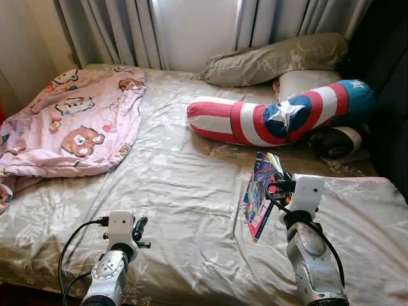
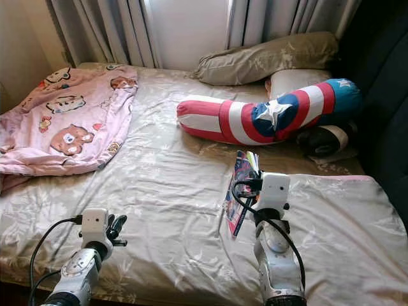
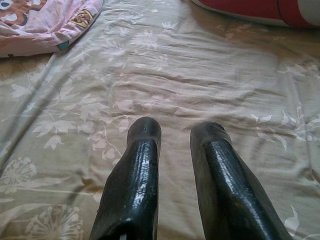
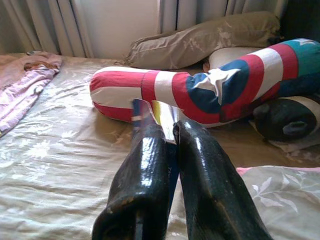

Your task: Clean up the room

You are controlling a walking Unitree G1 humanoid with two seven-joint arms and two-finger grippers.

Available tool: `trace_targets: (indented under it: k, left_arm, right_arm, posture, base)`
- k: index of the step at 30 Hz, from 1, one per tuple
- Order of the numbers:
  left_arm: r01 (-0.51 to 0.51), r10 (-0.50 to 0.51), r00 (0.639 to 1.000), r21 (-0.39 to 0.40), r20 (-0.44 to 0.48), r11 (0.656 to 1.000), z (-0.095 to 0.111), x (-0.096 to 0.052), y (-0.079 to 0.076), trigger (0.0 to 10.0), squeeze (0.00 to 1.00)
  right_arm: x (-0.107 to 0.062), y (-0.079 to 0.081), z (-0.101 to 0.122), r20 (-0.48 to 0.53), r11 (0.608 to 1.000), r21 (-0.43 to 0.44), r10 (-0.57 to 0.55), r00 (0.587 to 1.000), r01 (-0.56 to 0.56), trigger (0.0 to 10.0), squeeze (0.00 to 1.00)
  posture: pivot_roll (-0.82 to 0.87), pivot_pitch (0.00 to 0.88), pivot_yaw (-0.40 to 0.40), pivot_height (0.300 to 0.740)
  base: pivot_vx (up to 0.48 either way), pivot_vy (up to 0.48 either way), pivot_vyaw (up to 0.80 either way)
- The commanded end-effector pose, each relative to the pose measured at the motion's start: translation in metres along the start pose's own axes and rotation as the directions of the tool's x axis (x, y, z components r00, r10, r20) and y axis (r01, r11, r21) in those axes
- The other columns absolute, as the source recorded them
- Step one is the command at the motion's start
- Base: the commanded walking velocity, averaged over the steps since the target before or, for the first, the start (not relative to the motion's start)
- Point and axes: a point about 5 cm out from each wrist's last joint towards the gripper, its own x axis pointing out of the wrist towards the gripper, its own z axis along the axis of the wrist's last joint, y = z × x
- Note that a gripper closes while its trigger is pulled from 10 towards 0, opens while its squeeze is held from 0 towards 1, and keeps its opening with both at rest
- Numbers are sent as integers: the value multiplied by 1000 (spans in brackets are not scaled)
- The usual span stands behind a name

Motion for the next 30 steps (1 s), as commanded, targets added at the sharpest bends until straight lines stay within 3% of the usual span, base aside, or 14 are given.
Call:
trace_targets:
  k: [1,19,26,30]
  left_arm:
    - [-10,10,1000,-19,12,1000,2,1,0,10000,0]
    - [-32,33,999,-35,33,999,3,-1,4,10000,0]
    - [-23,32,983,-56,179,998,24,-1,2,10000,0]
    - [-27,39,979,-63,202,998,27,-2,3,10000,0]
  right_arm:
    - [4,0,5,11,1000,-15,-1,1000,1,10000,0]
    - [2,2,5,20,1000,-3,12,1000,-12,10000,0]
    - [0,3,6,40,1000,6,31,999,-31,10000,0]
    - [0,2,3,15,999,-24,31,999,-30,10000,0]
  posture:
    - [11,22,-41,718]
    - [11,68,-45,704]
    - [8,70,-46,674]
    - [9,72,-47,674]
  base:
    - [0,0,0]
    - [0,0,0]
    - [0,0,0]
    - [0,0,0]
